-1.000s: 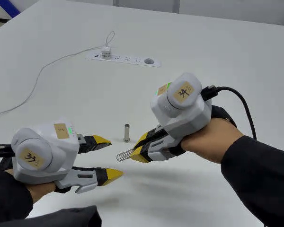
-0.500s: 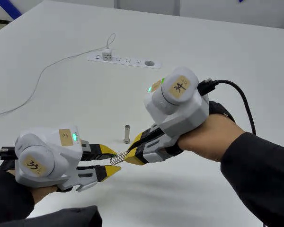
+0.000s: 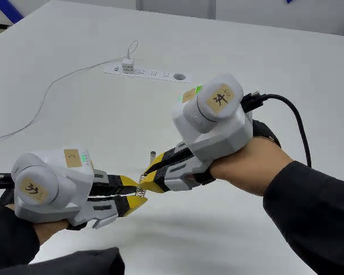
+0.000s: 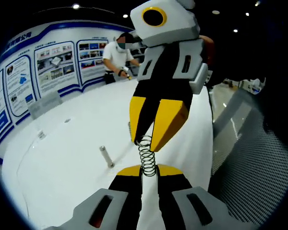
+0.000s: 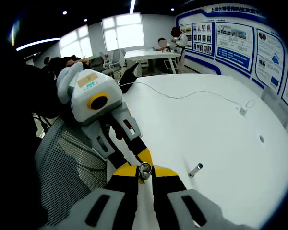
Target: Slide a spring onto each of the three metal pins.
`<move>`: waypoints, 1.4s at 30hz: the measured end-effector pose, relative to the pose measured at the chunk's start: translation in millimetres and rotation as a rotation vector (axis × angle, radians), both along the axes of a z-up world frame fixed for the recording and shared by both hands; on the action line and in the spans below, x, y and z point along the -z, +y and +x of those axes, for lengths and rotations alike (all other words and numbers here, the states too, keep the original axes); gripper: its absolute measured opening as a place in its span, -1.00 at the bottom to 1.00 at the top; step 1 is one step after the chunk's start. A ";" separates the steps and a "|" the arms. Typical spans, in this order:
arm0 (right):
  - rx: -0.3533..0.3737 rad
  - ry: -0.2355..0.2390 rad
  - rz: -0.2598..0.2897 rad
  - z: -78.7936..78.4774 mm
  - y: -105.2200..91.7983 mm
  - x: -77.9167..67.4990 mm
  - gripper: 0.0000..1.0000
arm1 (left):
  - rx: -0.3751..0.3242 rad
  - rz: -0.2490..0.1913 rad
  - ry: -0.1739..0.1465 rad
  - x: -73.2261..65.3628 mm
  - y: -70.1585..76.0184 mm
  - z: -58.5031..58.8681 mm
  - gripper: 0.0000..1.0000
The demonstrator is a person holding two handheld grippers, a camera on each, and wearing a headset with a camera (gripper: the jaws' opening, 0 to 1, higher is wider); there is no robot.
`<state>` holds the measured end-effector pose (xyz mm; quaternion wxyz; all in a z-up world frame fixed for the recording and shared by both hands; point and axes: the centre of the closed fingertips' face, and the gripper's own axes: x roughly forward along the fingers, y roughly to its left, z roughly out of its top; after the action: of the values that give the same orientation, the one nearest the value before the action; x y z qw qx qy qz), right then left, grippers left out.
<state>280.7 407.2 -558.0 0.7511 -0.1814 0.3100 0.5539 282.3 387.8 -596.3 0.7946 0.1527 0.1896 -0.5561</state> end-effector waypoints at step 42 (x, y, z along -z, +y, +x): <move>0.027 -0.090 0.046 15.4 0.3 -10.7 -0.77 | -0.108 -0.041 -0.003 -9.1 7.4 15.8 -0.22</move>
<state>296.0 407.5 -547.3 0.7757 -0.1849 0.2654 0.5420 298.1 395.2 -587.2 0.8267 0.1268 0.1853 -0.5158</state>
